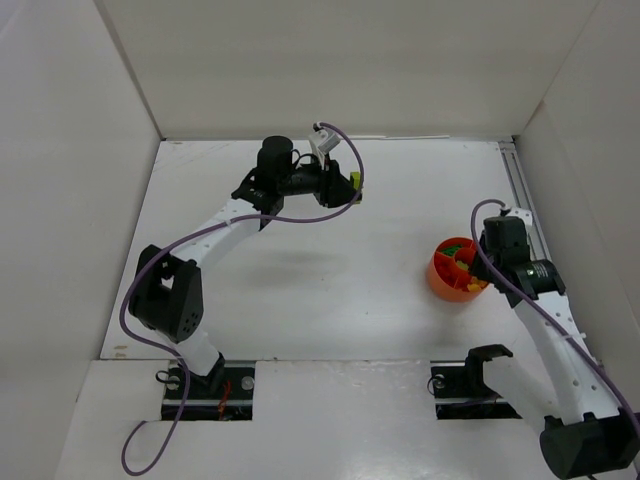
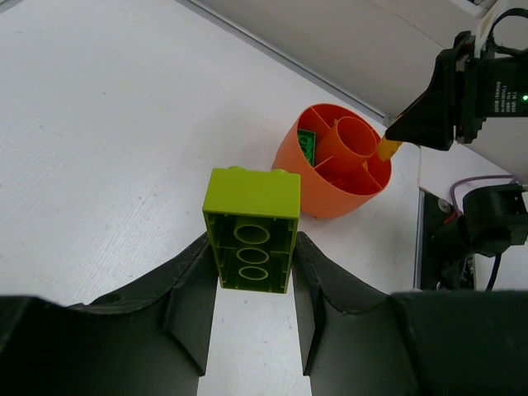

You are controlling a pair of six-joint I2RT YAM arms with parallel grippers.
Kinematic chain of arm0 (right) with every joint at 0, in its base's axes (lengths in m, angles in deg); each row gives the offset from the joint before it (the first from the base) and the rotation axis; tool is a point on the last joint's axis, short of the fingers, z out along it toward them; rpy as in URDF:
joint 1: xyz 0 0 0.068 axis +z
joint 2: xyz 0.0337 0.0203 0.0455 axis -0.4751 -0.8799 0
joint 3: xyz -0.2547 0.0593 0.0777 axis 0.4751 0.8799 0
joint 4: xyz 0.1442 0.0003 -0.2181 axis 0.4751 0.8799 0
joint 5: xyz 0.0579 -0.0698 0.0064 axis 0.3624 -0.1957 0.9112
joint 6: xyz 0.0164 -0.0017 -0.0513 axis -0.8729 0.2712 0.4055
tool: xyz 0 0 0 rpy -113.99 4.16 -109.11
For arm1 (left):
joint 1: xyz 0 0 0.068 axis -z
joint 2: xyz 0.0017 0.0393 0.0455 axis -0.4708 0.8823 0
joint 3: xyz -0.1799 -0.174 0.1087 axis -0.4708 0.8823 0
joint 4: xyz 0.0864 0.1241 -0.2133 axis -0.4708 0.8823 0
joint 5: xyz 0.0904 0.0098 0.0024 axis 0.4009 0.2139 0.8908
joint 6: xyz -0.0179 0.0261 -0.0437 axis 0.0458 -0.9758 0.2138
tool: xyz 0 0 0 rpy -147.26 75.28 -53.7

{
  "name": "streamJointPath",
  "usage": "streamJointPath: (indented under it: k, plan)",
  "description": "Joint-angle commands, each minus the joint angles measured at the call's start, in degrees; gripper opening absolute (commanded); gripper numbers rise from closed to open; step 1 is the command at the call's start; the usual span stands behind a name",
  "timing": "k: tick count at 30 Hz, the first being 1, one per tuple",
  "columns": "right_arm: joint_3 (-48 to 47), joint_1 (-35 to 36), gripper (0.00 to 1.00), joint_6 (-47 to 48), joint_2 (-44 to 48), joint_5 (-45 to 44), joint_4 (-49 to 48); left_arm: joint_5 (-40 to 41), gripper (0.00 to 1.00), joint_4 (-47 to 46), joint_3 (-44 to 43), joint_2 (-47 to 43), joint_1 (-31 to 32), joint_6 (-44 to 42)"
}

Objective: Sort the legos into containers by color

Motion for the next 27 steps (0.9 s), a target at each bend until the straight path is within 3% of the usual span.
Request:
streamJointPath:
  k: [1, 3, 10, 18, 19, 21, 22, 25, 27]
  plan:
    - [1.7, -0.3, 0.27, -1.8, -0.3, 1.5, -4.0, -2.4, 0.0, -2.6, -2.8, -0.3, -0.2, 0.4]
    - [2.2, -0.3, 0.37, -2.3, -0.3, 1.5, -4.5, -2.4, 0.0, -2.6, -2.8, -0.3, -0.2, 0.4]
    - [2.7, -0.3, 0.55, -2.3, 2.0, 2.0, -4.5, -2.4, 0.0, -2.1, -3.3, -0.3, -0.2, 0.4]
    - [-0.2, -0.3, 0.6, -2.3, 2.0, -1.0, -2.3, -2.4, 0.0, -0.8, -4.7, 0.2, -0.2, 0.4]
    - [-4.1, -0.3, 0.67, -2.3, 3.2, -6.7, 0.4, -1.8, 0.0, 1.9, -9.0, 2.9, 2.9, -0.8]
    - [-5.8, -0.9, 0.71, -2.3, 3.2, -8.2, 0.4, -1.8, 0.0, 2.5, -10.1, 3.7, 3.9, -0.8]
    - [-6.6, -0.9, 0.85, -2.9, 3.9, -9.4, 1.2, -1.8, 0.0, 2.5, -11.1, 4.5, 4.9, -0.8]
    - [-10.3, -1.5, 1.0, -2.9, 3.9, -13.1, 3.4, -1.8, 0.0, 1.9, -15.8, 8.6, 8.7, 0.3]
    - [-11.8, -1.5, 1.0, -3.4, 4.5, -15.3, 4.0, -1.5, 0.0, 0.2, -18.8, 11.9, 11.7, 2.6]
